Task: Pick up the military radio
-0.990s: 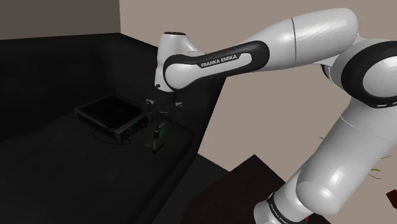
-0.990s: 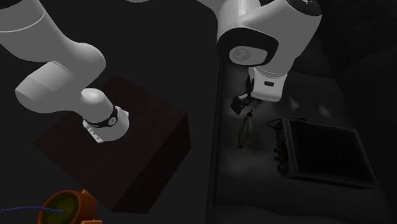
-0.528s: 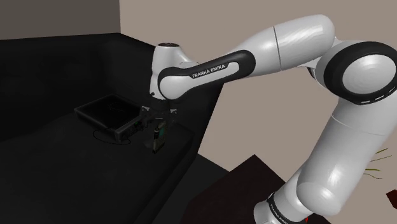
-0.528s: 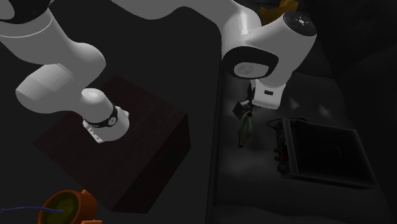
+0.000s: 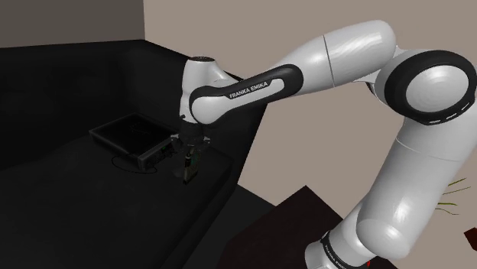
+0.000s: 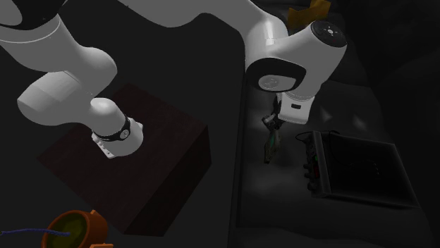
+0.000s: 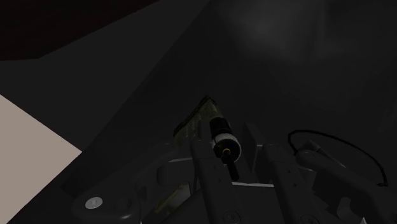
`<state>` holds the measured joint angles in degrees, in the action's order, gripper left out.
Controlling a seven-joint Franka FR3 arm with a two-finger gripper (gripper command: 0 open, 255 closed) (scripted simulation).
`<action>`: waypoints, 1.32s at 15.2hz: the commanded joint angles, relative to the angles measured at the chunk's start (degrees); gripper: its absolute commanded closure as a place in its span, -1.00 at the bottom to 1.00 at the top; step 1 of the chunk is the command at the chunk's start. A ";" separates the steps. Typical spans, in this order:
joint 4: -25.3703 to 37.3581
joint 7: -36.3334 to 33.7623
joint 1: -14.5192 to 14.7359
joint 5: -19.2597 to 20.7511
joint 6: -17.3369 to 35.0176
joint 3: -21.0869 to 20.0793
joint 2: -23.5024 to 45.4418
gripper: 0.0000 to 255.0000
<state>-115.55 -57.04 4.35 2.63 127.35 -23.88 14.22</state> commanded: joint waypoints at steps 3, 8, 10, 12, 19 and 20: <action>-0.08 -0.02 0.02 0.00 0.07 0.00 0.05 1.00; 0.95 0.38 -0.22 -0.64 -2.13 -0.19 -1.22 1.00; 1.58 0.59 -0.33 -1.03 -3.50 -0.30 -2.02 1.00; 2.27 0.77 -0.44 -1.40 -4.88 -0.40 -2.78 1.00; 5.07 1.29 -0.72 -2.48 -9.81 -0.62 -5.09 1.00; 5.52 1.35 -0.75 -2.61 -10.52 -0.65 -5.38 1.00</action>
<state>-110.57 -55.68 3.59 0.07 117.50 -24.50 8.96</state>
